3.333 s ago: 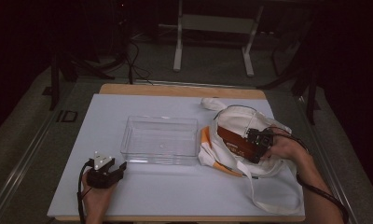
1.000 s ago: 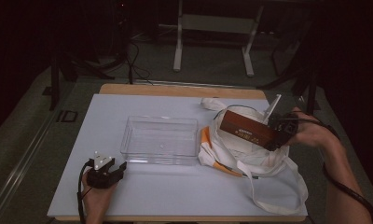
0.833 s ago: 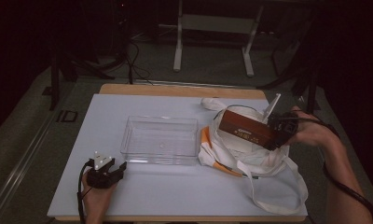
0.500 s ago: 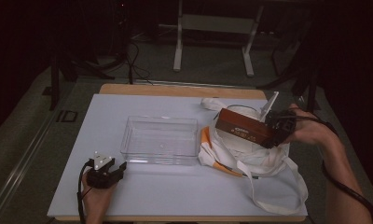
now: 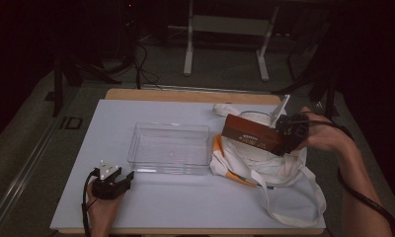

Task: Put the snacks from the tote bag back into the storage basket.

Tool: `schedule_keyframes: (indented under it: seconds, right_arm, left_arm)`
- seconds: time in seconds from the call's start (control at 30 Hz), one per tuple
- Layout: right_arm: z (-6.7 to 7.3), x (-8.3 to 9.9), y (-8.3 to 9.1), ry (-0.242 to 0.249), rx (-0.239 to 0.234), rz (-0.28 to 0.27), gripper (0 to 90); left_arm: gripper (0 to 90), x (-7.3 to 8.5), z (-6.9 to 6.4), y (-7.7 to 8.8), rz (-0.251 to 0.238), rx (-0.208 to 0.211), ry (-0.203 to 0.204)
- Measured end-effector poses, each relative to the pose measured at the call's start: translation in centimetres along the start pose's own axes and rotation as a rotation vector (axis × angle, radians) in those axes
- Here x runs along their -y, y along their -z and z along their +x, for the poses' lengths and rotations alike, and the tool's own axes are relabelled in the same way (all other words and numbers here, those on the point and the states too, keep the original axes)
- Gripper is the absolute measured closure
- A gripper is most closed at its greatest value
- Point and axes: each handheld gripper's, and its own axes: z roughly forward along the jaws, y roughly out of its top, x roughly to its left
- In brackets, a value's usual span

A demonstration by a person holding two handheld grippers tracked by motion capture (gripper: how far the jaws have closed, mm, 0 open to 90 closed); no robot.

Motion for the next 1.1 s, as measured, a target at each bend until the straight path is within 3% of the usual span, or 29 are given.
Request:
schedule_keyframes:
  seconds: [0.67, 1.1]
  right_arm:
    - [0.6, -2.5, 0.0, 0.050, -0.012, -0.027, 43.0]
    - [1.2, -4.8, -0.9, 0.082, -0.038, -0.047, 43.0]
  left_arm:
    - [49.2, 0.0, 0.0, 0.0, -0.002, 0.000, 0.001]
    - [49.2, 0.0, 0.0, 0.0, -0.002, 0.002, 0.001]
